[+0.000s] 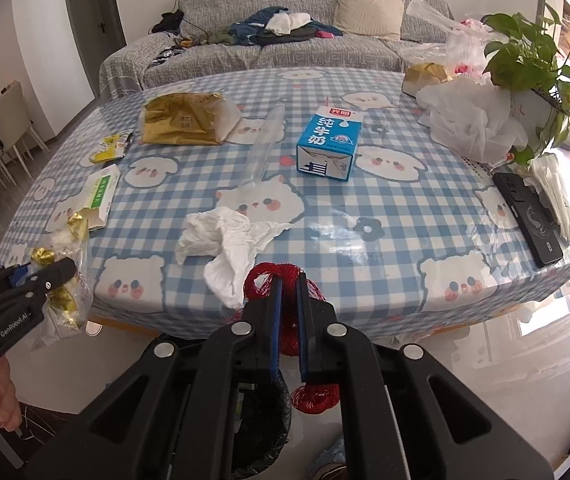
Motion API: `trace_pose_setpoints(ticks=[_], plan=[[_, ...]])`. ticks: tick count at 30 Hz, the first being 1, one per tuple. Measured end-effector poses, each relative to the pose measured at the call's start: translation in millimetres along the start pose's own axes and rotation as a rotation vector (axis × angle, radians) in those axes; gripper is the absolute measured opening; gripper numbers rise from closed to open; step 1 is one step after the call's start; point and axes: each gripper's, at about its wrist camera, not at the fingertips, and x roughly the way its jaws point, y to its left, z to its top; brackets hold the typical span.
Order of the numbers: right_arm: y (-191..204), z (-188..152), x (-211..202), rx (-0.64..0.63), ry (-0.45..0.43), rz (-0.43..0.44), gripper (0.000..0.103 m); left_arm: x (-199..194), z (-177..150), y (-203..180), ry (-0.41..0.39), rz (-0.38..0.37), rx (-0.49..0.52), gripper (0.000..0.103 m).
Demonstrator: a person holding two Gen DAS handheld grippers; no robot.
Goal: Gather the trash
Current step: 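Lift the clear bag and red mesh bag toward the black trash bin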
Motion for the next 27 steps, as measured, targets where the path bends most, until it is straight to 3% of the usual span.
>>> trace_pose_setpoints(ticks=[17, 27], plan=[[34, -70, 0, -0.044, 0.035, 0.003, 0.006, -9, -68, 18, 0.042, -0.002, -0.035, 0.033], [47, -108, 32, -0.053, 0.115, 0.020, 0.006, 19, -98, 19, 0.073, -0.009, -0.033, 0.033]])
